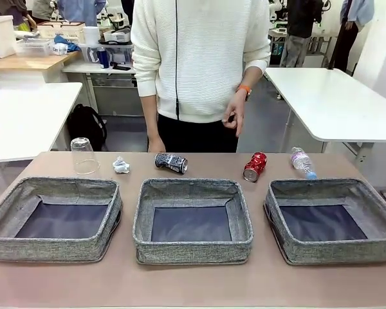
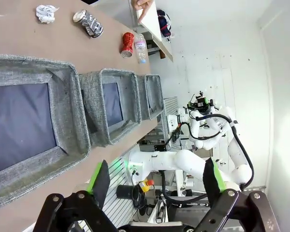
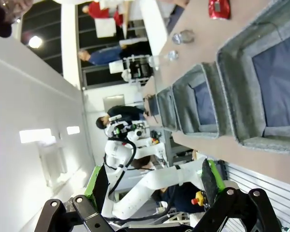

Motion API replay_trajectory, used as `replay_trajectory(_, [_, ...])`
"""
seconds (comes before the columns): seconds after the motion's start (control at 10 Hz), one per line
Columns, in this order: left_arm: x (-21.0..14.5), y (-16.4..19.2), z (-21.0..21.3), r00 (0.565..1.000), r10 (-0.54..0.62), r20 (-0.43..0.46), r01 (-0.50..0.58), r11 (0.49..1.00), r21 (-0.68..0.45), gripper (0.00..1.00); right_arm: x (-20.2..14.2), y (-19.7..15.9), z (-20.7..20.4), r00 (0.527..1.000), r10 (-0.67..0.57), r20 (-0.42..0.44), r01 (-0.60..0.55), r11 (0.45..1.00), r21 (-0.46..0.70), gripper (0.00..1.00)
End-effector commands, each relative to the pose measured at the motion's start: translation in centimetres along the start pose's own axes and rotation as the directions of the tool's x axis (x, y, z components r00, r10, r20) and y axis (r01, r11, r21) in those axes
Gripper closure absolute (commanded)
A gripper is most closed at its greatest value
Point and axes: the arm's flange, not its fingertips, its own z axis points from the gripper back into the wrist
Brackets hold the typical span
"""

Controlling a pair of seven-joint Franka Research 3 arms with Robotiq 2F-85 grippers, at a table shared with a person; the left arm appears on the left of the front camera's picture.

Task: Sort the waste into the appropriate baskets.
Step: Pick up the waste item pointed out by the person.

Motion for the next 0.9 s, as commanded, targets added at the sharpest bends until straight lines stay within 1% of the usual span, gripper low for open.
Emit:
replay_trajectory(0.0, [0.27, -0.14, 0.13, 1.0, -0.021, 0.002, 0.021, 1.0, -0.017, 0.0, -0.21, 0.57, 0.2, 1.0, -0.011, -0.003, 0.011, 1.0, 0.013, 0.0])
replay_trajectory(0.8, [0.27, -0.14, 0.13, 1.0, -0.021, 0.002, 0.021, 1.0, -0.017, 0.0, -0.21, 0.57, 0.2, 1.0, -0.011, -0.003, 0.011, 1.0, 0.013, 0.0])
